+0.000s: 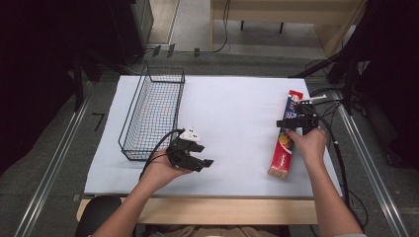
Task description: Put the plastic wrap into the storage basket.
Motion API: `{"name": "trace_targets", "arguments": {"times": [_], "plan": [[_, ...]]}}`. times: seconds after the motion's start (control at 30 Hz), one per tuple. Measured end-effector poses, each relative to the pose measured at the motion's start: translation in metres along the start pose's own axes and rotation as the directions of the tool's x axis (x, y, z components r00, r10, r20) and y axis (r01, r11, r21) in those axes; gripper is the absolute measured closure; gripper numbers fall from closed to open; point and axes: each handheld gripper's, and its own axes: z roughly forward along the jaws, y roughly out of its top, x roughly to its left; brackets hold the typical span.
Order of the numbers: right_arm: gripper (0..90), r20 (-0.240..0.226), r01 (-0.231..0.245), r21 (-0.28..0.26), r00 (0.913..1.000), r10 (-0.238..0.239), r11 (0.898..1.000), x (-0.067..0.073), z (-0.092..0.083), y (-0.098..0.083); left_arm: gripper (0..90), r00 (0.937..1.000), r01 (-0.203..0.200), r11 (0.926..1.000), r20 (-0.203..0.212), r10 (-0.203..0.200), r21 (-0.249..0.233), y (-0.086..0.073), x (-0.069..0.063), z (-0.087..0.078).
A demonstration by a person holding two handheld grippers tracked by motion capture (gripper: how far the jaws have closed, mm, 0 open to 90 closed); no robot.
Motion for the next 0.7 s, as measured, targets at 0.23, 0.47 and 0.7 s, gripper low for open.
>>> {"name": "trace_targets", "arguments": {"times": [0.23,0.47,0.7], "plan": [[10.9,-0.005,-0.030,0.042,0.9995,0.030,0.999,-0.003,0.017,-0.002,37.5,1.0000,0.004,1.0000,-0.002,-0.004,-0.005,0.000,0.000,0.000],[9.8,0.016,-0.028,0.124,0.9995,0.026,0.992,0.000,0.030,-0.003,37.6,1.0000,0.009,0.9999,-0.002,-0.009,-0.011,0.000,0.000,-0.001],[16.3,0.030,-0.041,0.120,0.9989,0.037,0.992,0.002,0.025,-0.004,37.5,1.0000,0.001,1.0000,-0.005,-0.002,-0.007,-0.001,0.001,-0.002]]}}
